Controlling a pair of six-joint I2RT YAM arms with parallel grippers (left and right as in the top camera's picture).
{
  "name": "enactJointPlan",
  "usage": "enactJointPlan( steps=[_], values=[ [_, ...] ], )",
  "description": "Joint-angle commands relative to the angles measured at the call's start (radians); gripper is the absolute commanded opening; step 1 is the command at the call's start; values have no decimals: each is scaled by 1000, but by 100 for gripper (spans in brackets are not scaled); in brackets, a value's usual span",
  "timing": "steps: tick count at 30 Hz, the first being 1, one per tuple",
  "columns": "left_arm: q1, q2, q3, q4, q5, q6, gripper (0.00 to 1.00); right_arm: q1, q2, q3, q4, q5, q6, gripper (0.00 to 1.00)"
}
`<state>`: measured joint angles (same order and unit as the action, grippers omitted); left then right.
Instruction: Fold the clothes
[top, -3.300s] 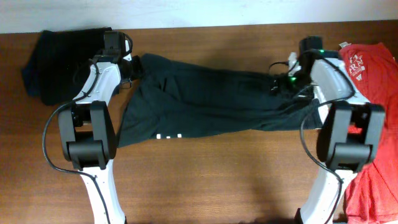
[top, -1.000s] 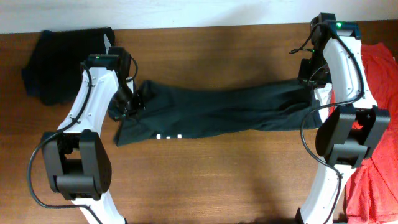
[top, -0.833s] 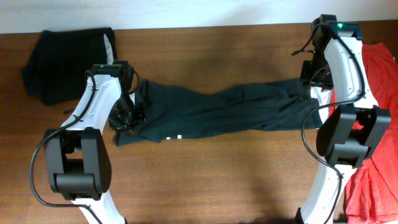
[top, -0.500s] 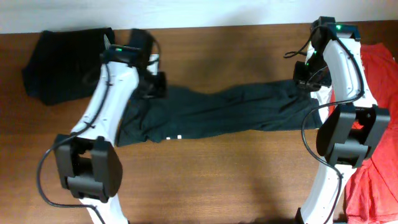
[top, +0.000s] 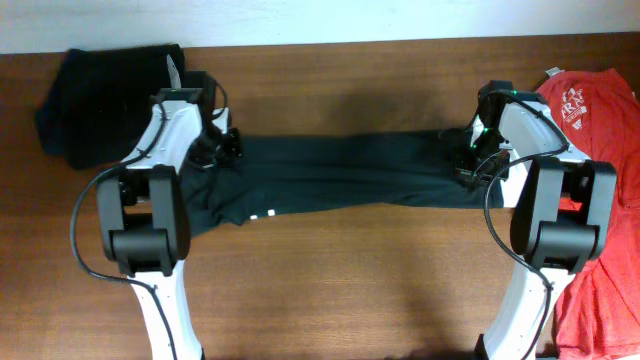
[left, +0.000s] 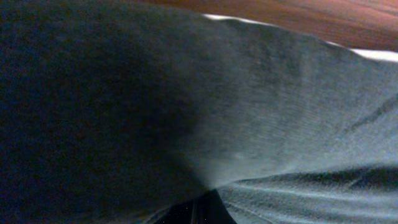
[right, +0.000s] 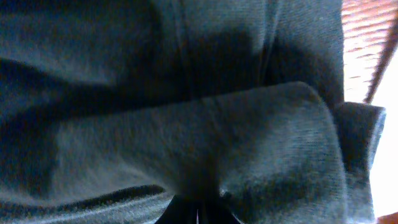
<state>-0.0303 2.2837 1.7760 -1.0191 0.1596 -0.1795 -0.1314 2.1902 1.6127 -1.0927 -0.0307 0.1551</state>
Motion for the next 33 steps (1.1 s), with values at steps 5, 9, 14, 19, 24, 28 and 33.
enactJointPlan(
  steps=[5, 9, 14, 19, 24, 28, 33],
  values=[
    [183, -6, -19, -78, -340, -149, 1, 9, 7, 137, -100, 8, 75, 4],
    [96, -160, -19, -77, -339, -149, 1, 86, -52, 230, -78, -122, -30, 15],
    [50, -161, -21, -105, -323, -149, 3, 237, 9, 225, -11, -60, -83, 16],
    [57, -161, -157, -43, -310, -149, 1, 215, 113, 184, -16, 55, -15, 7],
    [125, -159, -274, 8, -307, -171, 1, 100, 113, 90, 2, 43, 47, 4],
    [159, -161, -268, -6, -324, -236, 1, 56, 41, 90, -50, 54, 95, 4],
    [130, -322, -183, -73, -321, -250, 13, 48, -168, 126, -50, 96, 108, 59]
  ],
)
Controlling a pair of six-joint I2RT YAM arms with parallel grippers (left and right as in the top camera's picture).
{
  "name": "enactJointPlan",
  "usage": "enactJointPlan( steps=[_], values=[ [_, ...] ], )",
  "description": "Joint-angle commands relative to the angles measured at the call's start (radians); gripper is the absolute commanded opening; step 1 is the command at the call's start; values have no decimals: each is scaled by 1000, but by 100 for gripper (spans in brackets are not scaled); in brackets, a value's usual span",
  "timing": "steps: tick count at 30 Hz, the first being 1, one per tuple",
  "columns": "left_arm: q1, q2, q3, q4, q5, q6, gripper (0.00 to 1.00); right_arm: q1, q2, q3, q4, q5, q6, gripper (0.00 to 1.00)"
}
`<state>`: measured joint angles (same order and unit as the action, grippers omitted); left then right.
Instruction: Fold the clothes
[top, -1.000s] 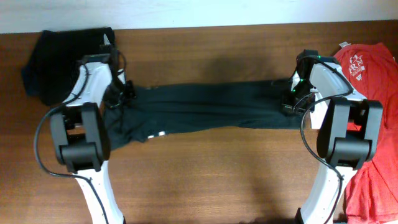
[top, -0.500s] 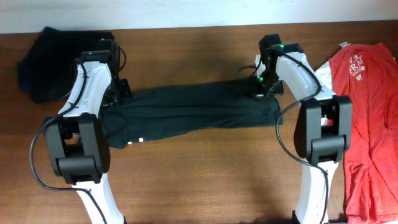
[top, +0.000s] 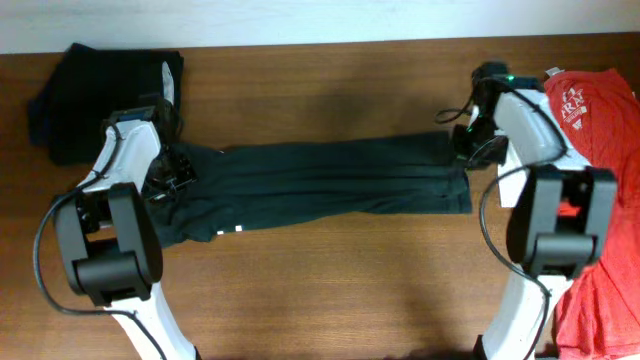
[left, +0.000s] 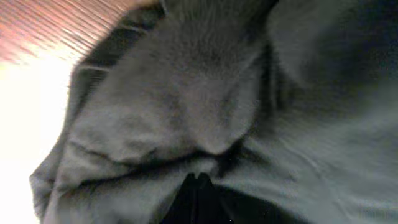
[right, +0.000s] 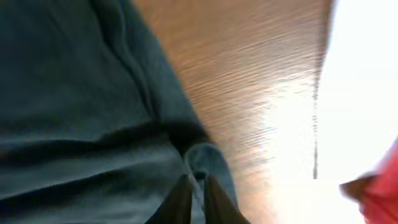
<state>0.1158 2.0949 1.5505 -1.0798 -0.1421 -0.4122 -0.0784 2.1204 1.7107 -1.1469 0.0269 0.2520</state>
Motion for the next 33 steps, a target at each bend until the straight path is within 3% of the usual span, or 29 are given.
enactJointPlan(
  steps=[1, 2, 3, 9, 18, 21, 22, 26, 28, 33],
  values=[
    [-17, -153, 42, -22, -19, -17, 48, -15, -112, 28, 16, 38, 11, 96],
    [-17, -158, 42, -36, -19, -17, 79, -37, -109, 27, 34, 23, -31, 99],
    [-17, -157, 37, -58, -20, -17, 99, -63, -91, 27, 45, -28, -120, 99],
    [-17, -157, 34, -77, -15, -17, 99, -213, 35, 13, -2, -559, -508, 99],
    [-17, -156, -23, -47, -12, -18, 99, -148, 47, -198, 112, -573, -498, 100],
    [-17, -156, -25, -36, -12, -18, 99, -130, 47, -203, 118, -566, -486, 96],
    [-17, -156, -26, -35, -12, -17, 99, -126, 46, -177, 137, -441, -387, 98],
    [-17, -156, -77, 13, -12, -18, 99, -138, 40, -16, 82, -352, -370, 99],
    [-17, -156, -95, 23, -12, -17, 99, -139, 48, -21, 80, -284, -370, 99],
    [-17, -156, -95, 29, -12, -17, 99, -134, 116, -115, 106, -410, -375, 99]
  ],
)
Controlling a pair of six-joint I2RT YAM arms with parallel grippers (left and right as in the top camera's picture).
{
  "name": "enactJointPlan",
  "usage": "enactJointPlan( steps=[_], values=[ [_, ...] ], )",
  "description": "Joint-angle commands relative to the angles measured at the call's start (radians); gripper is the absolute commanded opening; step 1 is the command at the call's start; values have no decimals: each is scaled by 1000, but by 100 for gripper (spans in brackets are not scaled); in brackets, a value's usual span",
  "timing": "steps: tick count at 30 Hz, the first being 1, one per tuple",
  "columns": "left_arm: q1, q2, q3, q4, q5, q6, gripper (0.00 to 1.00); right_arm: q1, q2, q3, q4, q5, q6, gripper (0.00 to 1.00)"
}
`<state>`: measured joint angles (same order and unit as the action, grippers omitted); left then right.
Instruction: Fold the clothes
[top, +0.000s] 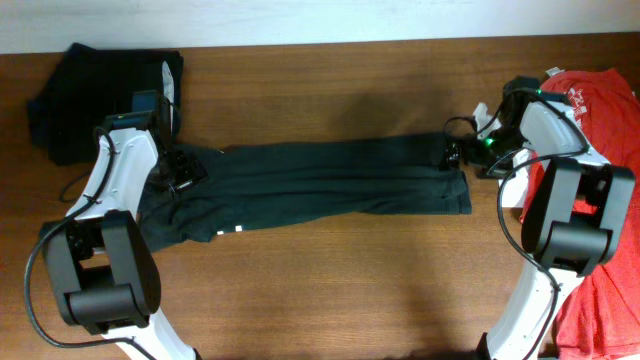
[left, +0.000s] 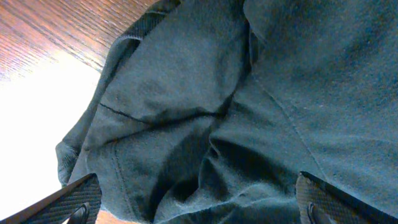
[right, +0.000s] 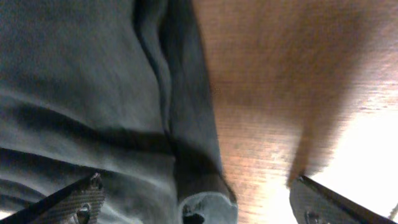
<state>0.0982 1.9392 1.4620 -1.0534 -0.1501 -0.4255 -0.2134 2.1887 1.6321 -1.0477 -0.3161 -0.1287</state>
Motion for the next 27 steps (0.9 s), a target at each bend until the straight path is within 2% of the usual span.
enactJointPlan(
  steps=[1, 2, 3, 4, 6, 7, 8, 9, 10, 11, 14, 16, 18, 27],
  values=[
    [1, 0, -6, 3, -4, -4, 99, 11, 53, -48, 11, -87, 6, 99],
    [1, 0, -6, 3, -4, -4, 99, 24, 53, -52, 11, -108, 6, 99],
    [1, 0, -6, 4, -4, -4, 99, 46, 53, -52, 5, -126, 3, 93],
    [1, 0, -6, 5, -4, -4, 99, 73, 53, -52, -1, -126, 3, 81],
    [1, 0, -6, 5, -5, -4, 99, 124, 53, -52, -3, -117, 3, 79],
    [1, 0, -6, 6, -5, -4, 99, 135, 53, -52, -2, -90, 14, 58],
    [1, 0, -6, 6, -5, -4, 99, 132, 53, -49, -3, -70, 22, 44],
    [1, 0, -6, 6, -6, -4, 99, 120, 52, -43, -4, -12, 69, 21],
    [1, 0, -6, 6, -8, -4, 99, 105, 51, -35, -5, 18, 89, 17],
    [1, 0, -6, 6, -8, -4, 99, 87, 51, -14, -21, 39, 97, 7],
    [1, 0, -6, 10, -8, -4, 99, 25, 48, 161, -190, 202, 289, 4],
    [1, 0, -6, 10, -8, -4, 99, 23, 33, 308, -328, 304, 336, 4],
    [1, 0, -6, 10, -8, -4, 99, 55, 19, 427, -431, 327, 359, 4],
    [1, 0, -6, 18, -7, -4, 99, 512, 12, 438, -443, 328, 408, 6]
  ],
)
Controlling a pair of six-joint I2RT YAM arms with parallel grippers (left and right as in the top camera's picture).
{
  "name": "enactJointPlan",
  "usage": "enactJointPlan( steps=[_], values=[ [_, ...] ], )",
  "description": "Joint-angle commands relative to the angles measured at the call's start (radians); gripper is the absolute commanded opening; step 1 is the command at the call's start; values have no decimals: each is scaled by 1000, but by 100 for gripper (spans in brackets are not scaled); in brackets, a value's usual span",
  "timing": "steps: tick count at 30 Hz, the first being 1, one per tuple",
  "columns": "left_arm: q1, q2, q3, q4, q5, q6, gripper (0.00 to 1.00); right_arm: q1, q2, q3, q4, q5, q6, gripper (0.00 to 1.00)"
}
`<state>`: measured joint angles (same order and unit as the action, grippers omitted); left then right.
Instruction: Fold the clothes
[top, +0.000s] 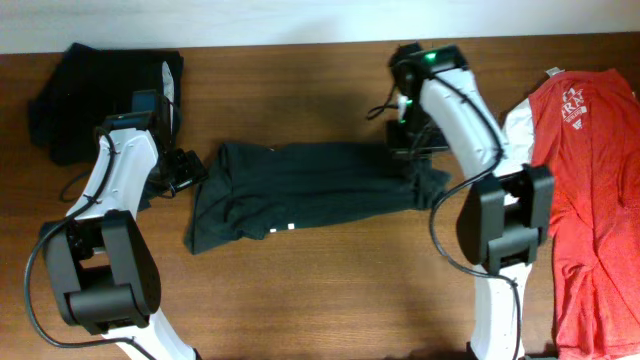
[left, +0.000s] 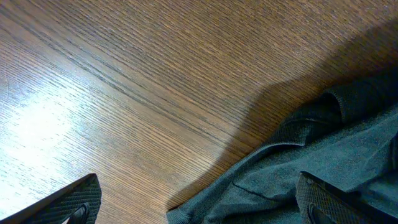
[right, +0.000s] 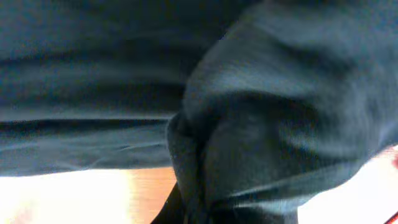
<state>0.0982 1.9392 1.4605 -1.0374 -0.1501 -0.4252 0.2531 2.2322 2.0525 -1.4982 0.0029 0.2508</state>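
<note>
A dark green garment (top: 310, 190) lies bunched across the middle of the table, with a small white tag on its front edge. My right gripper (top: 408, 140) is shut on its right end, and that end hangs from it in a fold (right: 249, 124) that fills the right wrist view. My right gripper (right: 186, 211) shows only as dark fingertips under the cloth. My left gripper (top: 187, 170) stands open beside the garment's left end. In the left wrist view my left gripper (left: 199, 214) has bare wood between its fingers (left: 78, 205), with the garment's edge (left: 311, 162) at the lower right.
A pile of black clothes (top: 100, 90) sits at the table's back left corner. A red T-shirt (top: 585, 200) lies spread along the right edge. The wooden table (top: 320, 300) shows bare in front of the garment.
My right gripper was open at the garment's right end; now it is shut on that end and stands further left. The garment is shorter and bunched, its left end further right. My left gripper stays open.
Both grippers were shut on the garment's ends, holding it stretched across the table. Then it lay further left, flat, both still shut. Then both stood open at its ends. Now my right gripper holds the right end, further left.
</note>
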Motion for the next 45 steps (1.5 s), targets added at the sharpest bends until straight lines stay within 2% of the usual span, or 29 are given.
enactJointPlan(
  steps=[1, 2, 3, 4, 7, 9, 10, 11, 12, 15, 18, 22, 24, 25, 27, 28, 29, 33, 37, 41, 42, 43, 44, 45],
  values=[
    [1, 0, -5, 1, -7, -4, 99, 70, -29, 13, 21, 4, 29, 13],
    [1, 0, -5, 1, -7, -4, 99, 84, -26, 13, 24, -10, 32, 15],
    [1, 0, -5, 1, -4, -4, 99, 105, -18, 12, 31, -29, 35, 27],
    [1, 0, -5, 1, -5, -4, 99, 121, -14, 12, 37, -31, 39, 49],
    [1, 0, -5, 2, -4, -4, 99, 138, -14, 24, 66, -97, 28, 50],
    [1, 0, -5, 1, -4, -4, 99, 122, -14, 75, 15, -74, 9, 51],
    [1, 0, -5, 1, -4, -4, 99, 97, -15, 116, -31, -18, 10, 55],
    [1, 0, -5, 1, -4, -4, 99, 57, -15, 138, -67, 6, 12, 68],
    [1, 0, -5, 2, -4, -4, 99, 11, -15, 124, -85, 0, -34, 74],
    [-2, 0, -5, 2, -3, -5, 99, 5, -13, 11, 0, -108, -143, 76],
    [0, 1, -5, 2, -4, -5, 99, 72, -13, -172, 189, -116, -217, 76],
    [0, 1, -5, 2, -4, -4, 99, 132, -13, -248, 311, -116, -220, 76],
    [1, 1, -5, 2, -4, -5, 99, 141, -13, -275, 343, -116, -217, 71],
    [1, 1, -5, 2, -4, -4, 99, 149, -13, -296, 371, -116, -207, 60],
    [1, 1, -5, 2, -4, -4, 99, 154, -13, -302, 409, -115, -178, 25],
    [1, 1, -5, 2, -4, -4, 99, 154, -14, -301, 423, -113, -150, 12],
    [1, 1, -5, 2, -4, -4, 99, 151, -14, -289, 425, -111, -135, 4],
    [1, 1, -5, 2, -4, -4, 99, 150, -16, -147, 357, -112, -38, 4],
    [1, 1, -5, 2, -4, -4, 99, 151, -15, -137, 378, -135, 43, 4],
    [1, 1, -5, 2, -4, -4, 99, 206, -13, -142, 399, -180, 43, 4],
    [1, 1, -5, 2, -4, -4, 99, 224, -13, -145, 399, -175, 43, 8],
    [1, 1, -5, 1, -4, -4, 99, 240, -13, -145, 399, -176, 43, 38],
    [1, 1, -5, 1, -4, -4, 99, 245, -14, -142, 388, -176, 43, 48],
    [1, 1, -5, 1, -4, -4, 99, 237, -14, -118, 343, -175, 43, 50]
  ],
)
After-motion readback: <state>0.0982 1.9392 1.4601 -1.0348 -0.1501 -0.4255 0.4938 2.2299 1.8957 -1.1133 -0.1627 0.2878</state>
